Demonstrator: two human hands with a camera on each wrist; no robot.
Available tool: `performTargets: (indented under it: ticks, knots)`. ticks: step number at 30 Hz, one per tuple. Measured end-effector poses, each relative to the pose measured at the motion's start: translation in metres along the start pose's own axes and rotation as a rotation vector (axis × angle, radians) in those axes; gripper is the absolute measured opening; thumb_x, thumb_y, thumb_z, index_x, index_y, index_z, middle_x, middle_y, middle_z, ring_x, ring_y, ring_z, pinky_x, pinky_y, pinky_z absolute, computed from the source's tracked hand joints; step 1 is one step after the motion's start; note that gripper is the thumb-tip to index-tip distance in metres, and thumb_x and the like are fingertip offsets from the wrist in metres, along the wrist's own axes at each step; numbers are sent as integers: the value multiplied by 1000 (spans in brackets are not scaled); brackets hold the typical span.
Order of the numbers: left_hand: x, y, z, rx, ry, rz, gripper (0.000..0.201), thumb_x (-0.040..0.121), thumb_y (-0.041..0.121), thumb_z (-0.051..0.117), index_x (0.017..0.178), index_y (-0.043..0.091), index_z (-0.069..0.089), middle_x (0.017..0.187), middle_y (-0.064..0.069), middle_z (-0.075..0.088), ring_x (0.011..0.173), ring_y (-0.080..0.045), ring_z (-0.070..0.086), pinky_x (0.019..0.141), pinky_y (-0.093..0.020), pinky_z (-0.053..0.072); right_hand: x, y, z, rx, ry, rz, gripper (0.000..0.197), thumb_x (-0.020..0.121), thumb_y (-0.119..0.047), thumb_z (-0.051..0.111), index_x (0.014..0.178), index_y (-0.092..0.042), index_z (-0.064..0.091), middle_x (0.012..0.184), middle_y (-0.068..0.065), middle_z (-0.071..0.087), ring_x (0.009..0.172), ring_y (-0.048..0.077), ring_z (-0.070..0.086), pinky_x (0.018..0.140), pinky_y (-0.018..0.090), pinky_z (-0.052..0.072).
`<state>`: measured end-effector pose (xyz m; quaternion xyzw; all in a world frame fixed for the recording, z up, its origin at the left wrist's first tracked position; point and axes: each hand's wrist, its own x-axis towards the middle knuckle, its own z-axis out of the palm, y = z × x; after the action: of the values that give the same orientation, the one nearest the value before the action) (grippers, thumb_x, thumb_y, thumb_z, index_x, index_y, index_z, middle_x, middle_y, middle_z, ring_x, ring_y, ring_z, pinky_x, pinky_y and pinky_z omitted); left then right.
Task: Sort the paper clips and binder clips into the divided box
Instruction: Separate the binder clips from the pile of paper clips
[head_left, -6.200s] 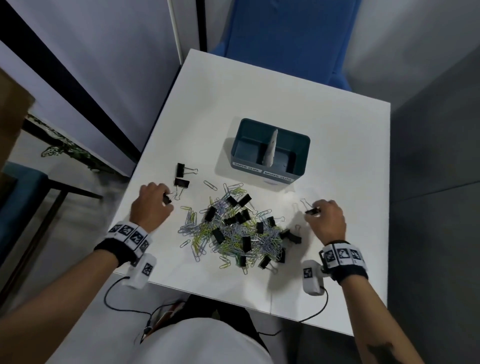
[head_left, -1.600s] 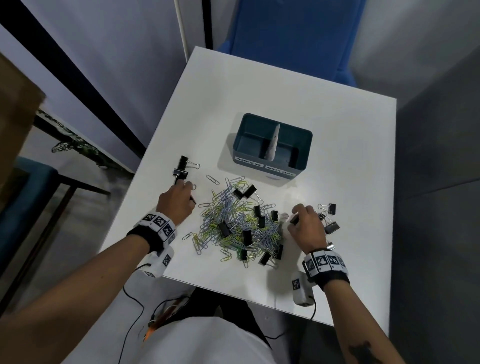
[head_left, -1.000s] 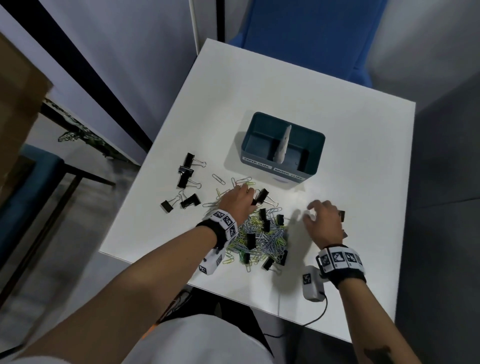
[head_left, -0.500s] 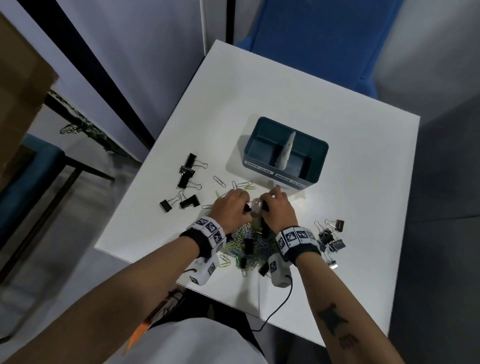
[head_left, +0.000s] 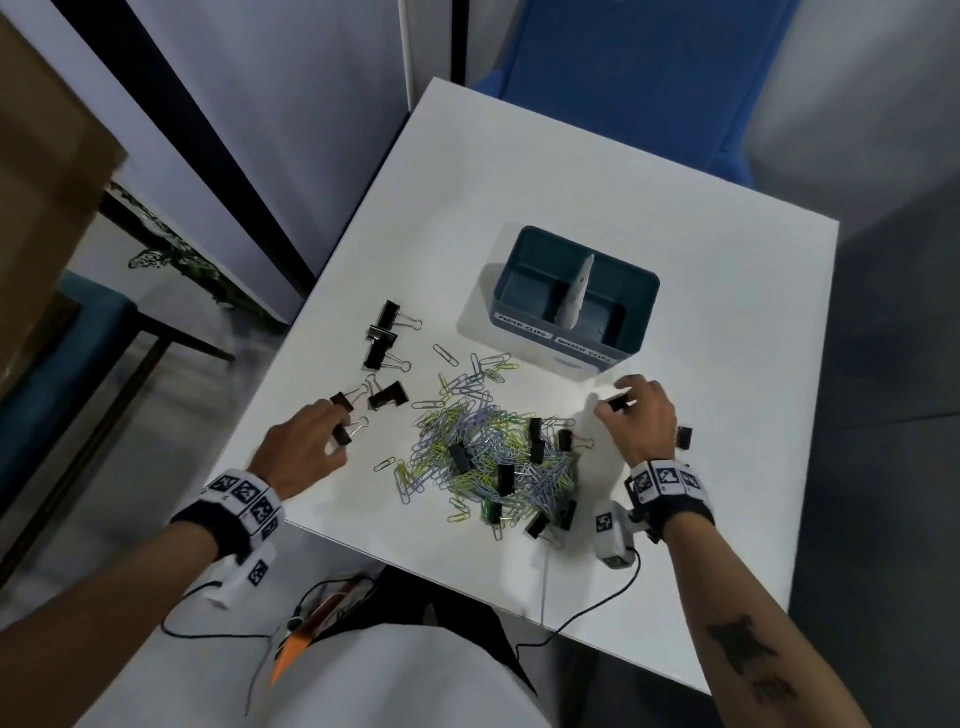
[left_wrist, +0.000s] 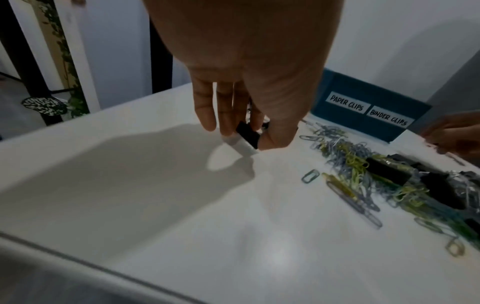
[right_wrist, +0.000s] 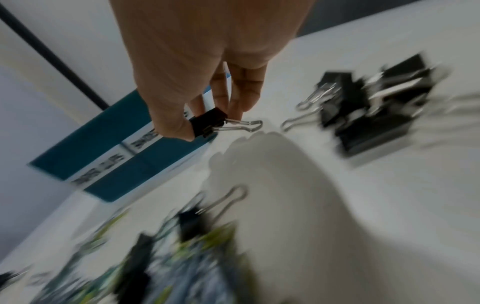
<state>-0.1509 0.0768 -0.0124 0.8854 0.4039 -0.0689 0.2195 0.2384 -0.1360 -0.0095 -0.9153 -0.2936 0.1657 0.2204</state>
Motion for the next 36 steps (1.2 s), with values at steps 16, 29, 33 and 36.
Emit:
performTargets:
  ticks: [16,29,33,36]
  knots:
    - [-11,75,45,-146,-352,90,62,86,35,67,134,17,33,117,-5,49,96,-29,59,73,-34,45,-60,24,-16,42,-35,-17,53,86,-52,65,123,-18,52,115,4,55,69,12,59,71,35,51]
    - [13,135,40,26,-241,285,64,87,39,63,137,12,33,130,-7,40,106,-25,53,66,-36,49,-136,31,35,-67,-409,-18,73,63,-39,86,122,-28,45,113,-3,44,78,22,59,64,30,46]
    - [23,148,43,55,-225,289,55,87,30,66,132,14,39,124,-6,44,100,-23,55,65,-32,45,-130,25,42,-42,-321,-9,55,68,-31,84,113,-20,55,105,1,51,79,20,55,63,26,38]
    - [33,155,42,52,-218,283,51,82,26,71,123,14,44,119,-5,46,94,-24,57,62,-32,44,-125,17,43,-79,-288,18,48,70,-29,83,108,-17,57,100,1,54,80,18,49,65,27,36]
